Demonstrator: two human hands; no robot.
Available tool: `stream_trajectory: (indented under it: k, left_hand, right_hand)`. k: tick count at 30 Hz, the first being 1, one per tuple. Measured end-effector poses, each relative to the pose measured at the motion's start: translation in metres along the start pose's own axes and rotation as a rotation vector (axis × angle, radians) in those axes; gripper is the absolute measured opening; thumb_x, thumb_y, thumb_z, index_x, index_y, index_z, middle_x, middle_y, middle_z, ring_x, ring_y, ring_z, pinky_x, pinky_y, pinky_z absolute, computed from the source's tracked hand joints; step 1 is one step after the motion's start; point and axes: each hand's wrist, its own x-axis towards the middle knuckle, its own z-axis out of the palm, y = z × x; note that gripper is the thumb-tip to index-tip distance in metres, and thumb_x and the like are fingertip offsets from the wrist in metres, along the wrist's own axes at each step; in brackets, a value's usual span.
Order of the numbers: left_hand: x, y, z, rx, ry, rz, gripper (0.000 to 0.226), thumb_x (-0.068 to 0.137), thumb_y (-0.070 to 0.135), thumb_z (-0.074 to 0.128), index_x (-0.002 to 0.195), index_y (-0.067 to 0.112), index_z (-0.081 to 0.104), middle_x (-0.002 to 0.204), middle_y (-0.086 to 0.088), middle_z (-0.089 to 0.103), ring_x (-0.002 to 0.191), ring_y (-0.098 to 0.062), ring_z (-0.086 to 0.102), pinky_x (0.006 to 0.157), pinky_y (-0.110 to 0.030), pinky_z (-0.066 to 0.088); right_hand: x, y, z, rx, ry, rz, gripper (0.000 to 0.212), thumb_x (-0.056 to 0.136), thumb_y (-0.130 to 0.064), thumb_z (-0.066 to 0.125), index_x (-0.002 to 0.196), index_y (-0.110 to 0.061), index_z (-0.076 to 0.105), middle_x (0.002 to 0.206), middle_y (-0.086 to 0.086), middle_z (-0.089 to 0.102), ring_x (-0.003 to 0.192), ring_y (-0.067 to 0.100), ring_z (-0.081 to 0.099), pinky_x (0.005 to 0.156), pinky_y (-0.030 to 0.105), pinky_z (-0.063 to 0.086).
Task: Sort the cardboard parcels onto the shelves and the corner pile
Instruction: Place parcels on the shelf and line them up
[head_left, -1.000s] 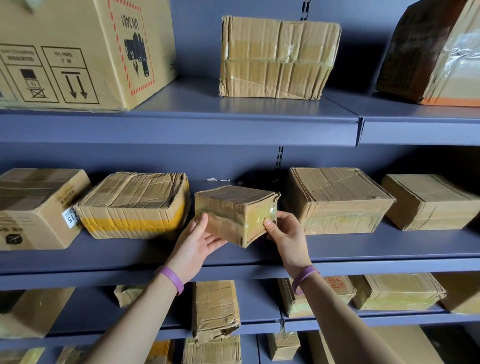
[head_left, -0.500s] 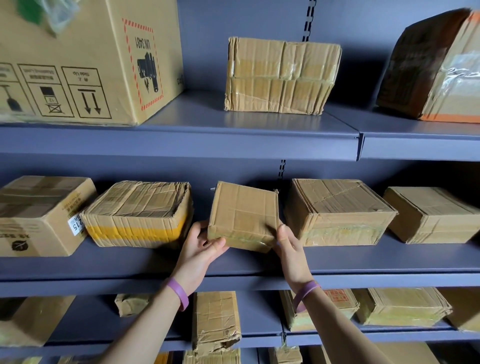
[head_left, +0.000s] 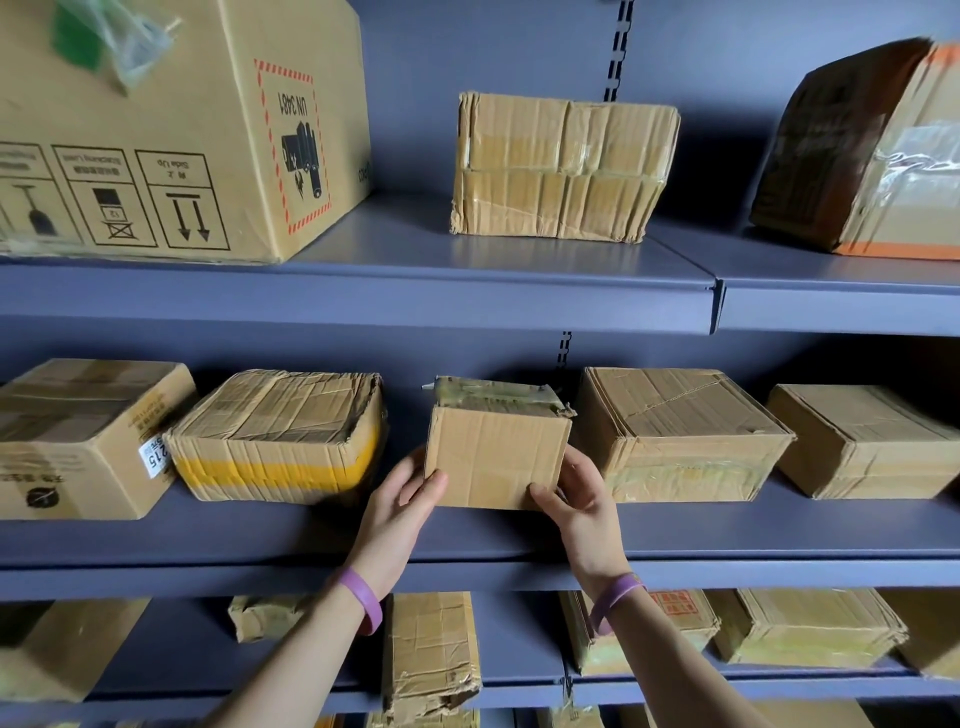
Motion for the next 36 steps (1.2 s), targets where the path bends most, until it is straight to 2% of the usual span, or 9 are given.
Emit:
stream_trajectory:
  k: [6,9,14,19,23,26,28,33,36]
  left_hand:
    - [0.003,-0.004,-0.003,0.074,0.045,0.012,0.046,0.088,0.033,0.062,0.134,0.027,0.059,0.134,0.001,0.063,0.126,-0.012,0.057,0.112,-0.042,0.040]
    - [0.006,-0.012,-0.004,0.156,0.122,0.053,0.050,0.081,0.044,0.066,0.129,0.038,0.061,0.138,-0.002,0.057,0.128,-0.015,0.055,0.112,-0.046,0.041]
    - [0.006,-0.013,-0.001,0.236,0.118,0.053,0.054,0.076,0.055,0.065,0.127,0.038,0.062,0.128,-0.004,0.057,0.121,-0.014,0.057,0.106,-0.041,0.047]
    - [0.003,-0.004,0.003,0.222,0.021,-0.015,0.050,0.075,0.055,0.069,0.117,0.029,0.068,0.124,-0.003,0.055,0.113,-0.001,0.059,0.087,-0.008,0.045]
    - [0.016,-0.005,-0.002,0.292,0.111,-0.085,0.068,0.059,0.094,0.053,0.105,0.045,0.065,0.111,0.000,0.062,0.112,-0.014,0.062,0.080,-0.019,0.050]
    - [-0.001,0.011,0.010,0.193,0.068,-0.011,0.013,0.098,0.041,0.055,0.110,0.036,0.060,0.106,0.026,0.068,0.101,0.012,0.060,0.087,-0.011,0.048]
    - [-0.007,0.008,0.011,0.121,0.079,0.028,0.011,0.097,0.034,0.060,0.108,0.035,0.062,0.105,0.027,0.068,0.102,0.011,0.062,0.088,-0.011,0.048]
    - [-0.001,0.001,0.004,0.013,0.106,-0.027,0.064,0.070,0.064,0.067,0.126,0.034,0.062,0.130,0.008,0.062,0.117,-0.001,0.060,0.106,-0.033,0.046]
    - [-0.001,0.001,0.004,0.028,0.065,-0.009,0.056,0.082,0.054,0.068,0.131,0.030,0.060,0.129,0.012,0.065,0.122,-0.003,0.058,0.109,-0.034,0.043]
  right_hand:
    - [-0.004,-0.008,0.001,-0.009,0.031,-0.024,0.059,0.079,-0.051,0.073,0.120,-0.009,0.062,0.113,-0.004,0.071,0.107,0.010,0.062,0.095,0.024,0.046]
    - [-0.005,-0.008,0.001,-0.010,0.023,-0.034,0.059,0.079,-0.070,0.064,0.102,-0.016,0.060,0.097,-0.003,0.061,0.096,0.012,0.053,0.098,0.041,0.042]
    - [-0.005,-0.008,0.002,0.074,0.045,0.033,0.048,0.076,-0.072,0.065,0.089,-0.026,0.060,0.099,-0.003,0.063,0.101,0.014,0.055,0.106,0.045,0.039]
    - [-0.004,-0.009,0.004,0.096,0.058,0.037,0.050,0.068,-0.062,0.079,0.094,-0.023,0.064,0.097,0.001,0.066,0.098,0.015,0.058,0.106,0.044,0.041]
    - [-0.004,-0.007,0.003,0.000,0.059,0.026,0.027,0.082,-0.031,0.073,0.099,-0.014,0.061,0.087,-0.005,0.061,0.081,0.004,0.055,0.086,0.019,0.044]
    - [-0.005,-0.006,0.003,-0.048,0.018,0.032,0.016,0.090,-0.005,0.068,0.103,-0.006,0.059,0.085,-0.008,0.064,0.078,-0.002,0.059,0.077,0.010,0.044]
    - [-0.005,-0.006,0.003,-0.055,0.002,0.018,0.025,0.085,-0.009,0.070,0.106,-0.002,0.058,0.087,-0.008,0.067,0.081,0.000,0.061,0.077,0.011,0.046]
    - [-0.005,-0.006,0.003,-0.052,-0.016,0.006,0.032,0.081,-0.013,0.071,0.108,-0.004,0.057,0.092,-0.005,0.067,0.086,0.004,0.061,0.081,0.015,0.046]
    - [-0.006,-0.007,0.005,-0.053,-0.023,-0.002,0.041,0.081,-0.026,0.077,0.112,-0.009,0.057,0.106,0.003,0.067,0.099,0.007,0.061,0.090,0.018,0.046]
